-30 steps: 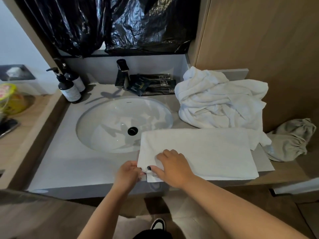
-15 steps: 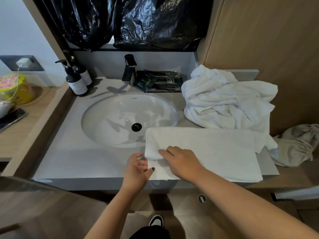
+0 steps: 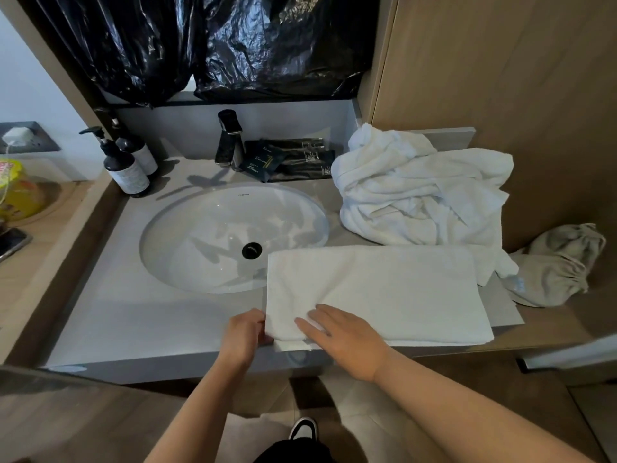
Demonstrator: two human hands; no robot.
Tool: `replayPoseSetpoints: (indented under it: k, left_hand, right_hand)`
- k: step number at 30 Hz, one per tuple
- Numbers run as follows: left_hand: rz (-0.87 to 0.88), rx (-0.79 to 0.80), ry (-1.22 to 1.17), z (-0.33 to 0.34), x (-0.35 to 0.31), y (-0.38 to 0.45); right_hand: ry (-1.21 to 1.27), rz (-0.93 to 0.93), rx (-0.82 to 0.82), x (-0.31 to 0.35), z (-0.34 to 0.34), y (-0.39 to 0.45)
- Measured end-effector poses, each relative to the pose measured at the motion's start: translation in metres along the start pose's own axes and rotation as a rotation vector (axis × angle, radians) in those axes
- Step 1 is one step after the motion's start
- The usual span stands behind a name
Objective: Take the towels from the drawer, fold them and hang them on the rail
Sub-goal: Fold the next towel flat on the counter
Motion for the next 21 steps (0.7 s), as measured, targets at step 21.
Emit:
replayPoseSetpoints:
  k: [21]
  left_hand:
    - [0.135,-0.092,0.634,0.011,-0.025,-0.007]
  right_hand:
    - [0.047,0.629,0.170,-0.123,0.029,-0.163]
Point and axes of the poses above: each hand's wrist, its own y-axis towards the middle knuckle, its own z-axis out of the palm, x = y × z, the point moved 7 cm from there along y, towards the middle knuckle, and after that the axes turned 12 degrees about x, right-handed, at the moved point
